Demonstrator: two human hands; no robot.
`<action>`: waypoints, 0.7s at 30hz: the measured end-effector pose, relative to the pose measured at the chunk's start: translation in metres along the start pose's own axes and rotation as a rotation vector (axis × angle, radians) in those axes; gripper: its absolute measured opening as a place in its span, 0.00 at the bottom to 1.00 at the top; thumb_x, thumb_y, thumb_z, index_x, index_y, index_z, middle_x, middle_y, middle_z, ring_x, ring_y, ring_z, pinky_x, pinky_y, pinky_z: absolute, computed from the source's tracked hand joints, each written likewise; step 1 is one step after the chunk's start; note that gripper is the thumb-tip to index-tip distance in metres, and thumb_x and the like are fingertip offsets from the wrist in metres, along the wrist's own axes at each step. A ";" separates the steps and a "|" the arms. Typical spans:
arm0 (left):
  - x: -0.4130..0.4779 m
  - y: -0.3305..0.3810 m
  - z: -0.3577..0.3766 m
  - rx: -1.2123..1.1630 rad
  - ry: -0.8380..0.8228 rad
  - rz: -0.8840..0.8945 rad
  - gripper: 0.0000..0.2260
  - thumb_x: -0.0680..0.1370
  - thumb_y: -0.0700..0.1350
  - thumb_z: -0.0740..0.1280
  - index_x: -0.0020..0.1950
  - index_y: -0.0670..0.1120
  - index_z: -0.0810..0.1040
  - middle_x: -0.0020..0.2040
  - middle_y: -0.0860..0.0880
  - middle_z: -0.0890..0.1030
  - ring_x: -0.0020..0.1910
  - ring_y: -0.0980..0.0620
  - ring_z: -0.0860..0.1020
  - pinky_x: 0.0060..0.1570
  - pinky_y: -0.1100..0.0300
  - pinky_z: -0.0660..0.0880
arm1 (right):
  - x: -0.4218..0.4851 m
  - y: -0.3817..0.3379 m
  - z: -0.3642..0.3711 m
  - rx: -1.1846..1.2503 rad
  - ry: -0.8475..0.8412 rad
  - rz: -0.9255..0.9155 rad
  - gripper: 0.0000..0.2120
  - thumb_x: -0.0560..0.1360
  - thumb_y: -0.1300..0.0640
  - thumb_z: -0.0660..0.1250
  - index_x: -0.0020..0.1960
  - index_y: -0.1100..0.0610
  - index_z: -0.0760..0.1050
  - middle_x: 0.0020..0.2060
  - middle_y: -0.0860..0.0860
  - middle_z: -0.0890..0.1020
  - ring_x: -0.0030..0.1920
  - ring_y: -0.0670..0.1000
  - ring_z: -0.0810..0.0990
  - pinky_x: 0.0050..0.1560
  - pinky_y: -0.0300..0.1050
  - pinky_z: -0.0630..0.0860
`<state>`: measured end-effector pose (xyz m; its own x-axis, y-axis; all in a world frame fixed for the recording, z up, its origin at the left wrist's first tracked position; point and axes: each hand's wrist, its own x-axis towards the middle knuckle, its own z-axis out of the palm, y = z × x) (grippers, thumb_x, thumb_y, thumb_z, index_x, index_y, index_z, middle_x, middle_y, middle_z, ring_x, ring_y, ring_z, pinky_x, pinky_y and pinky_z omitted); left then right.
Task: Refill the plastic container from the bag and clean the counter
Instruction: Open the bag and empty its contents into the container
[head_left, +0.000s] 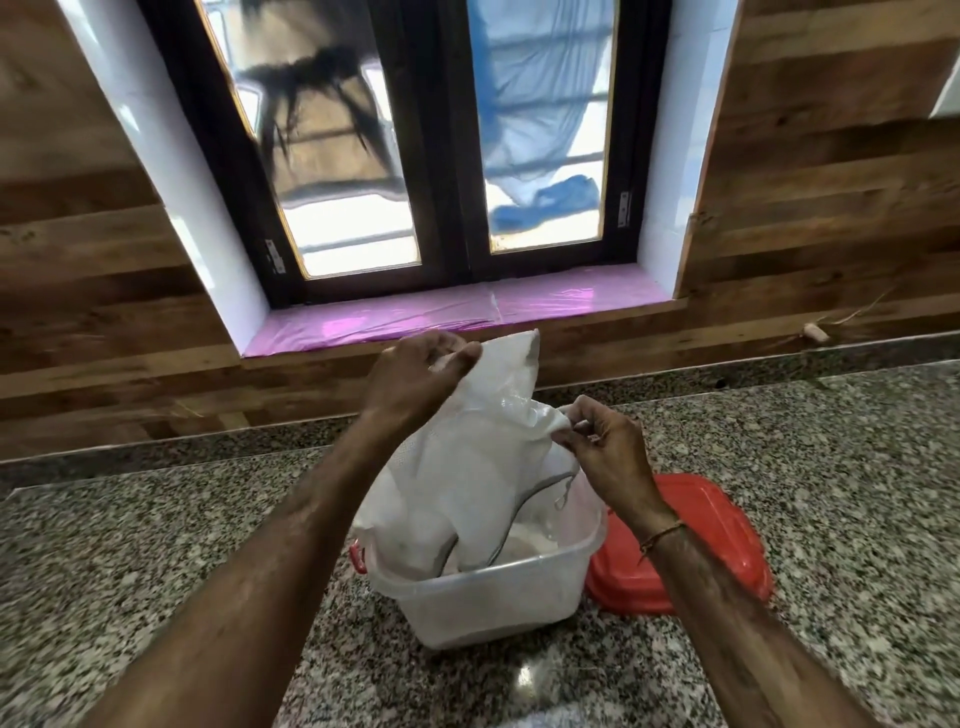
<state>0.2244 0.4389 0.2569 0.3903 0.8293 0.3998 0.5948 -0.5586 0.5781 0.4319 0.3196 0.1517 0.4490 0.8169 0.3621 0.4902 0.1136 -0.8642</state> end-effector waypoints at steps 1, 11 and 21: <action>0.006 0.012 0.003 0.013 -0.014 0.029 0.19 0.77 0.66 0.67 0.55 0.53 0.84 0.49 0.56 0.84 0.49 0.55 0.81 0.50 0.56 0.78 | 0.000 -0.002 0.000 -0.007 -0.007 -0.015 0.09 0.72 0.59 0.76 0.38 0.55 0.76 0.38 0.49 0.85 0.37 0.44 0.80 0.41 0.48 0.79; 0.016 0.026 0.029 -0.081 0.126 -0.038 0.13 0.76 0.56 0.73 0.37 0.50 0.79 0.34 0.56 0.79 0.39 0.51 0.79 0.46 0.52 0.77 | -0.018 0.010 -0.002 -0.046 0.232 0.148 0.17 0.69 0.55 0.78 0.31 0.49 0.70 0.26 0.44 0.77 0.30 0.44 0.72 0.37 0.50 0.74; -0.003 0.027 0.023 -0.084 0.229 0.003 0.15 0.76 0.56 0.73 0.37 0.48 0.76 0.30 0.55 0.74 0.35 0.52 0.74 0.35 0.60 0.66 | -0.026 0.009 0.004 -0.074 -0.072 0.133 0.11 0.71 0.48 0.77 0.46 0.51 0.78 0.40 0.45 0.84 0.42 0.49 0.83 0.43 0.50 0.80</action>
<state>0.2552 0.4215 0.2544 0.2167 0.8088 0.5467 0.5297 -0.5678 0.6300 0.4216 0.3019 0.1328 0.4602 0.8606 0.2182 0.4847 -0.0376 -0.8739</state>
